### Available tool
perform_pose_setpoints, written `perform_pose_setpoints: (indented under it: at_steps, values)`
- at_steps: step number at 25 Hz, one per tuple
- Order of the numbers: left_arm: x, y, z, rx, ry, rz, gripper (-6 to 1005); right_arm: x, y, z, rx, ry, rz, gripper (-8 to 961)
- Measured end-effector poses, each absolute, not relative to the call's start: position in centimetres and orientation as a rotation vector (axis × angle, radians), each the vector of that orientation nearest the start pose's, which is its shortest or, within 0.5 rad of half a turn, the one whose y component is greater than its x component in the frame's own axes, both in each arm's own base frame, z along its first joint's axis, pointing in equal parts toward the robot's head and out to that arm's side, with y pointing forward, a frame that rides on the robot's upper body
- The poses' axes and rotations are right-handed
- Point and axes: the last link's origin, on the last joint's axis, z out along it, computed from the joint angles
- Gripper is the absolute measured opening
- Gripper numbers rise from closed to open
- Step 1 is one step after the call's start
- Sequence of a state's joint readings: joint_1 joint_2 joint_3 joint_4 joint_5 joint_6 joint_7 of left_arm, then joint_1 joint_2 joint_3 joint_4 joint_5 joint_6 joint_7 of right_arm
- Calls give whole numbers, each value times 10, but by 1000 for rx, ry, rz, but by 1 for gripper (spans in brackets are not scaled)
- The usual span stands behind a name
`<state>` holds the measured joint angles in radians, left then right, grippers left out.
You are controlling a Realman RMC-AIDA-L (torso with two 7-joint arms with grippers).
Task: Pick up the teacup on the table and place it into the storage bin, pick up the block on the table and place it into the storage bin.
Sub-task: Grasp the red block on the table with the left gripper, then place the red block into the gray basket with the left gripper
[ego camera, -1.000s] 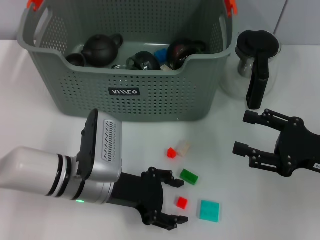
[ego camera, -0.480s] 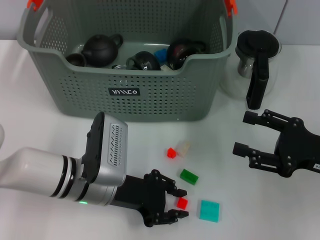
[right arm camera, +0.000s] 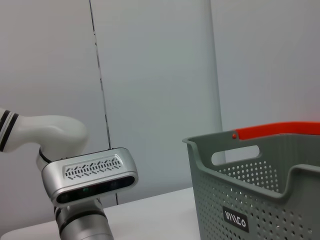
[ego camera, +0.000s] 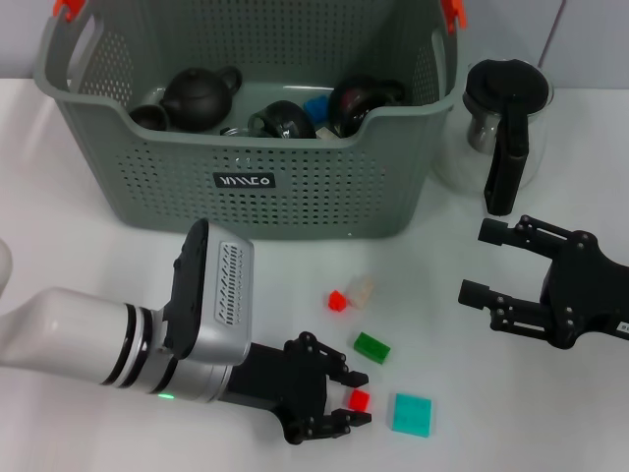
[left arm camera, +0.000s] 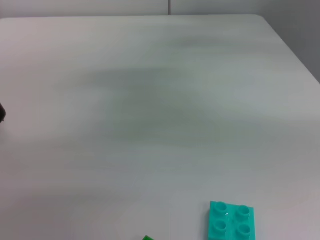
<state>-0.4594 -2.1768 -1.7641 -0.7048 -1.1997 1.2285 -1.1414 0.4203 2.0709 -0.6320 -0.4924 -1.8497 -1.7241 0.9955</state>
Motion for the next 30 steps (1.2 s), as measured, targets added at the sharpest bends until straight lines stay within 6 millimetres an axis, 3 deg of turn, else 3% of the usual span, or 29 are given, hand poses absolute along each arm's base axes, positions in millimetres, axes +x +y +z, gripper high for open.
perform_pose_setpoints:
  at_steps: [17, 22, 30]
  values:
    - [-238, 291, -120, -3072, -28, -220, 360, 278, 281, -3, -2622, 350, 997, 825]
    - [-237, 294, -119, -3072, -59, -209, 185, 278, 281, -3, -2621, 349, 998, 825]
    - [-236, 297, -117, -3063, -75, -215, 194, 278, 282, -1, -2619, 347, 996, 825]
